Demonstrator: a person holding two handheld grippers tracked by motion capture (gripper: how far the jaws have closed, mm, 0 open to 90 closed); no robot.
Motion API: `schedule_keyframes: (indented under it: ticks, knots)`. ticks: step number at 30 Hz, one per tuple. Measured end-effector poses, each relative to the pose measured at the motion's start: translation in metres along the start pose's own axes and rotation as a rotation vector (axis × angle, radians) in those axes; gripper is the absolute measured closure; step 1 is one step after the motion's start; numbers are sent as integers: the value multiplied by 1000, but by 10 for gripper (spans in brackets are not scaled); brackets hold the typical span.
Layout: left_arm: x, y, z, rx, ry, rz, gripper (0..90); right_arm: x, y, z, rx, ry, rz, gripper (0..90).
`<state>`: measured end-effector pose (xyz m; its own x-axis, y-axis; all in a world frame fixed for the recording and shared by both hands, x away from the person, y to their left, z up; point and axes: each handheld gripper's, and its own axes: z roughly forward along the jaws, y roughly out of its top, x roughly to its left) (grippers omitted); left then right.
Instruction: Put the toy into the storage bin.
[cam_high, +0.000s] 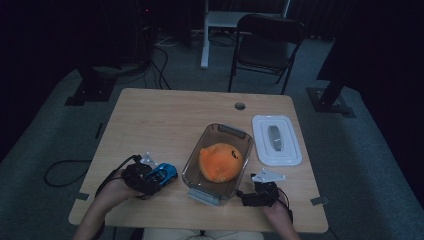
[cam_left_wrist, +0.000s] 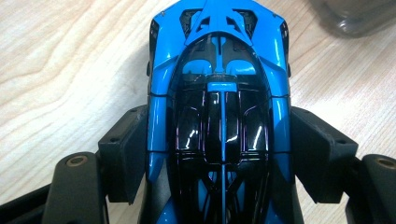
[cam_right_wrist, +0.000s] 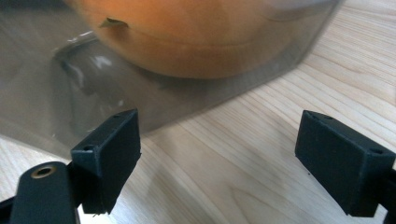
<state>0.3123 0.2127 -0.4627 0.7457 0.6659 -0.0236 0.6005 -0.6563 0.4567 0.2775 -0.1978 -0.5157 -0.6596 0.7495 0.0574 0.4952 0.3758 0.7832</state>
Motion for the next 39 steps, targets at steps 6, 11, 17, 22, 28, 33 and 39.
schedule_keyframes:
  ticks: [6, 11, 17, 22, 28, 33, 39]
  knots:
    - [9, 3, -11, -13, 15, -22, 286, 6, 4, 6, -5, 12, -7, 134]
    - [13, 9, -27, -36, 46, -19, 286, 13, 10, 11, -1, 13, -22, 126]
    - [21, 16, -56, -83, 90, -24, 287, 24, 21, 24, 5, 19, -43, 122]
    - [29, 20, -81, -119, 135, -46, 286, 34, 31, 34, 2, 4, -57, 121]
    - [32, 30, -103, -171, 158, -47, 287, 46, 40, 44, 0, -32, -68, 118]
    - [27, 48, -107, -169, 146, -1, 286, 44, 34, 44, 14, -23, -62, 118]
    - [21, 69, -105, -175, 121, 29, 286, 37, 25, 38, 21, -45, -69, 118]
